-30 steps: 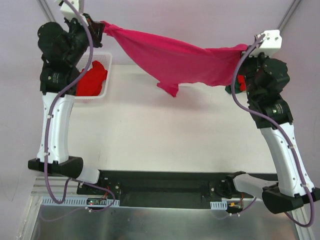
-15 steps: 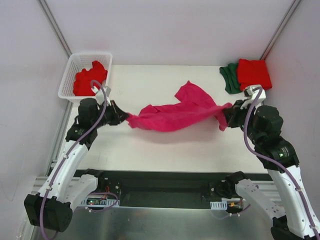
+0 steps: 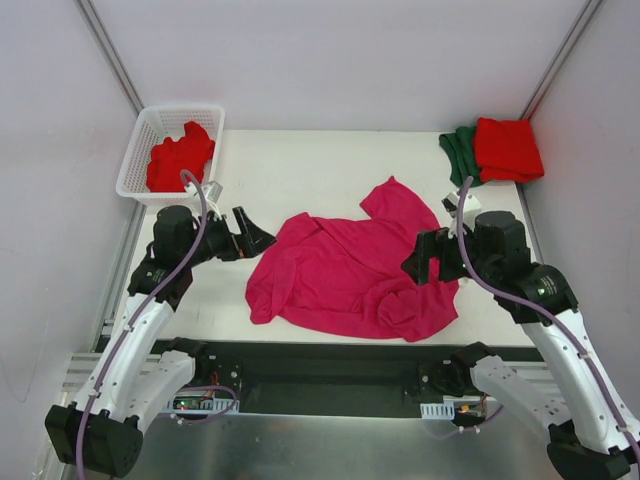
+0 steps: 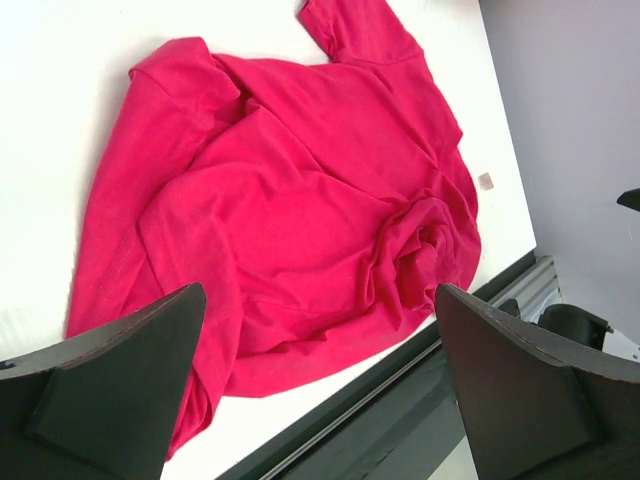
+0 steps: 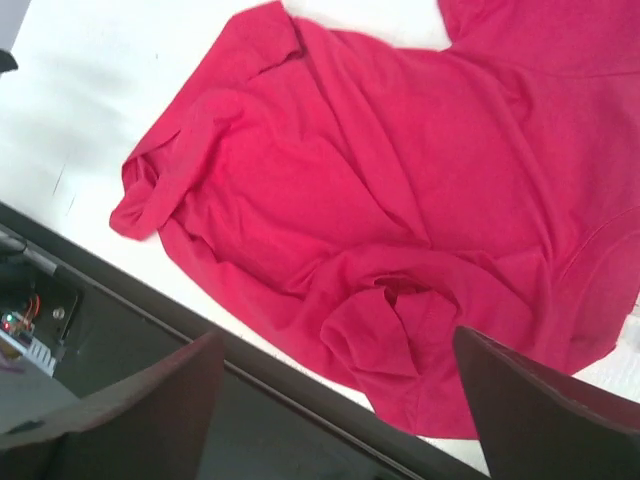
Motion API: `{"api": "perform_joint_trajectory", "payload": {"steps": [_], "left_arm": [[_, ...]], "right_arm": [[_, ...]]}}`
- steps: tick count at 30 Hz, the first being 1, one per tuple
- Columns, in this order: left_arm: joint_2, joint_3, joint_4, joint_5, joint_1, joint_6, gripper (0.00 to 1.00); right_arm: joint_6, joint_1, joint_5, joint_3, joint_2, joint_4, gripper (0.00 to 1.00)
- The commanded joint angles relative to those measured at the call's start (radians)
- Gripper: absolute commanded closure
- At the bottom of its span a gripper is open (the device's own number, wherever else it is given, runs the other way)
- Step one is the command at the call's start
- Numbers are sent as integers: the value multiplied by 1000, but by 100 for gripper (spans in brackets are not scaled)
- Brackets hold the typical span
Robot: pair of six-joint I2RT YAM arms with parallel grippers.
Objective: Fold and stack the t-shirts
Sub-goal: Flatten out the tshirt
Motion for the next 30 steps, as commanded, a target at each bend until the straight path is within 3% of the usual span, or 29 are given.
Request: {"api": "perform_joint_trajectory", "payload": {"steps": [1,9,16,22,23,26,30], "left_arm": [[18,70,19,14,-5,45,1],[196,156,62,-55,-53,163,5],[274,148,160,-101,-61,176,11],[297,139,186,-91,-62,173,12],[299,137,188,-88,-61,174,13],[307,139,189,-81,-62,177,13],[325,141,189,-77,-62,186,14]], "right_arm": [[5,3,130,-6,10,46,2],[16,3,352,-124,125,268,1],[50,-58,383,-148,283,446,0],[25,-192,235,-42,523,589,0],[16,-212,128,-14,561,615,0],[-30,-276,-56,118,719,623,0],[-116,-298,-131,329,935,575,0]]}}
